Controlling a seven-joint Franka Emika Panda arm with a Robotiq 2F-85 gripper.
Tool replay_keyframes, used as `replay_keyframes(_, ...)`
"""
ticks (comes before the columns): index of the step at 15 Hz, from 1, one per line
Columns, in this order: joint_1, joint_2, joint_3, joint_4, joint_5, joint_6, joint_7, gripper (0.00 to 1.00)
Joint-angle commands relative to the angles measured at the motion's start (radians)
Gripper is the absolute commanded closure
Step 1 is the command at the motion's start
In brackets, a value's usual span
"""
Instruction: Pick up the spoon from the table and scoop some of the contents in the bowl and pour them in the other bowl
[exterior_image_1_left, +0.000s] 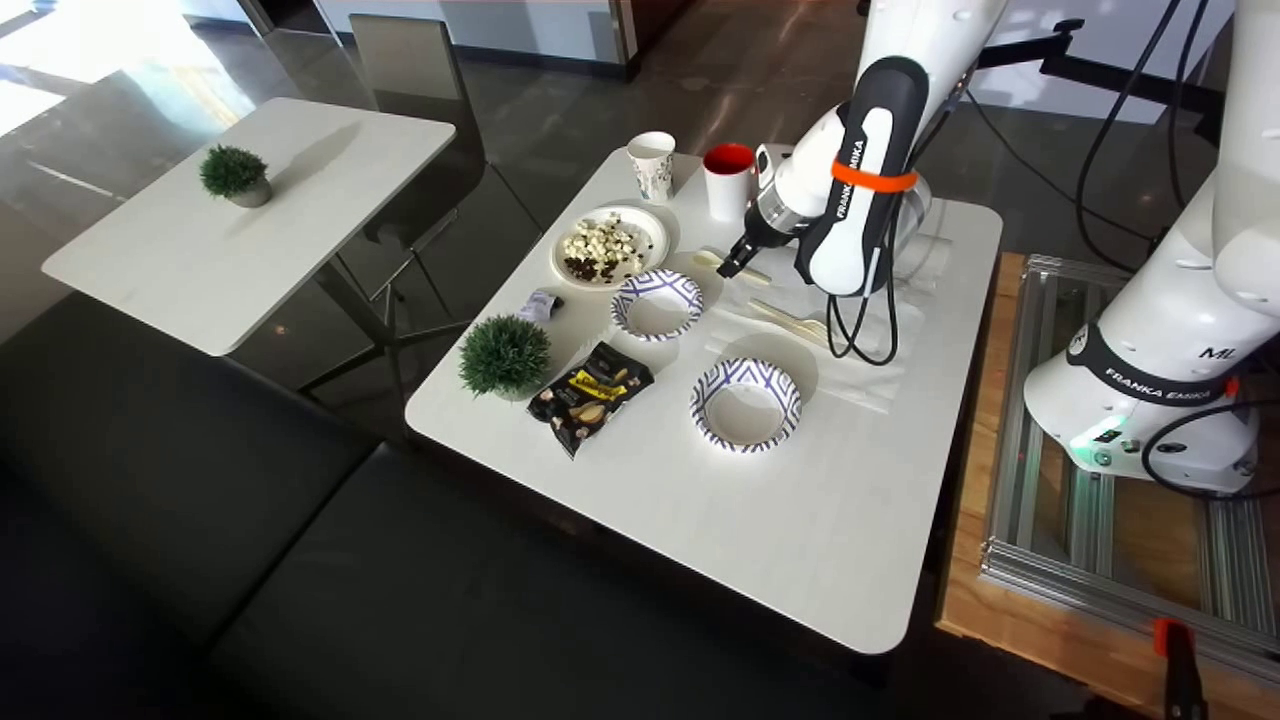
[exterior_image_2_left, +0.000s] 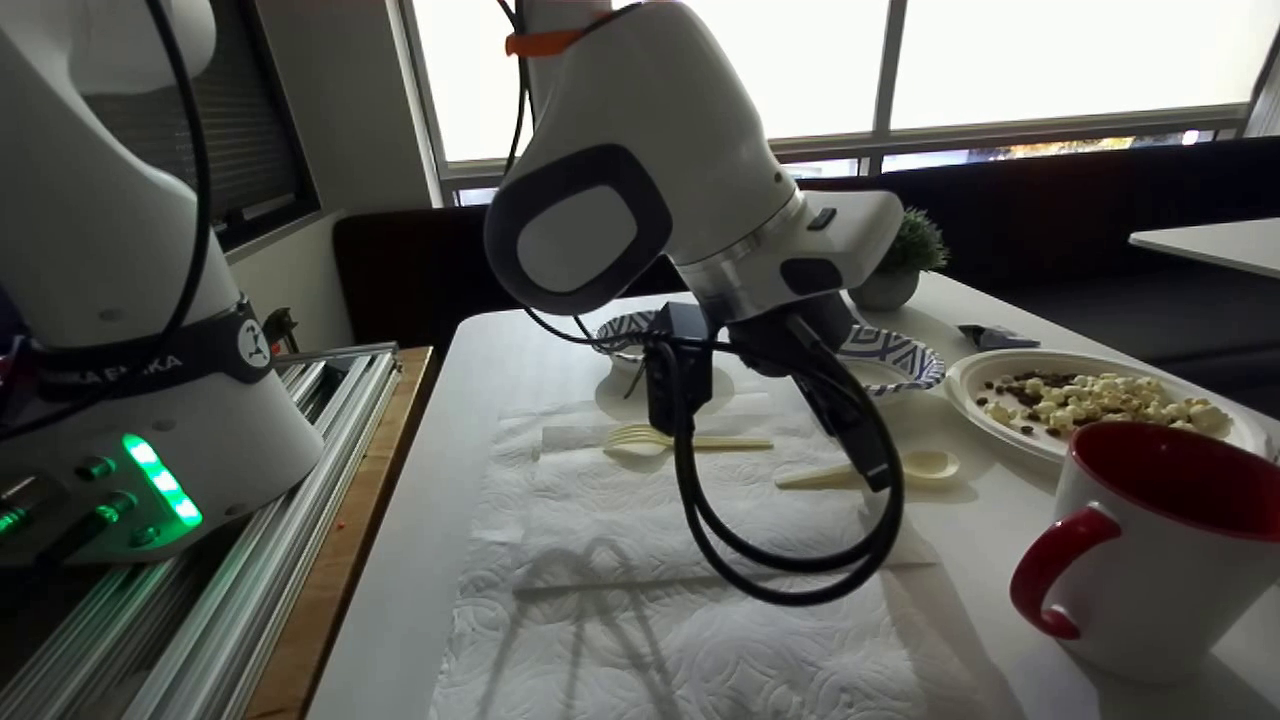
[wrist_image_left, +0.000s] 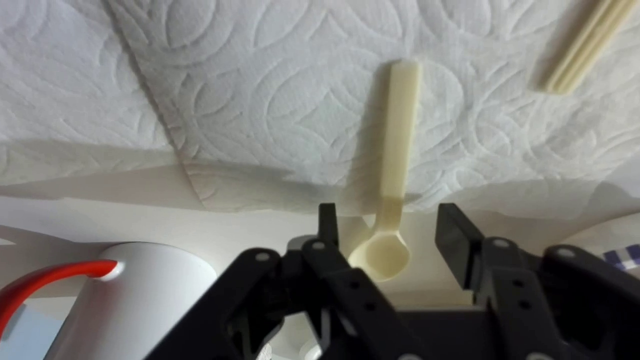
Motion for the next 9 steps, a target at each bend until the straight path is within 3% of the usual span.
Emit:
replay_keyframes(1,0.017,0.030,-0.019,0.030,-0.023,0.000,0.022,0.53)
replay_keyframes(5,0.020,0.045,-0.020,0.041,-0.021,0.000,0.020,0.60)
replay_keyframes(7,0.025,0.045,-0.025,0.042,-0.017,0.003,0.017,0.70)
replay_keyframes(9,0.032,0.040,-0.031,0.039,-0.014,0.004,0.011,0.95)
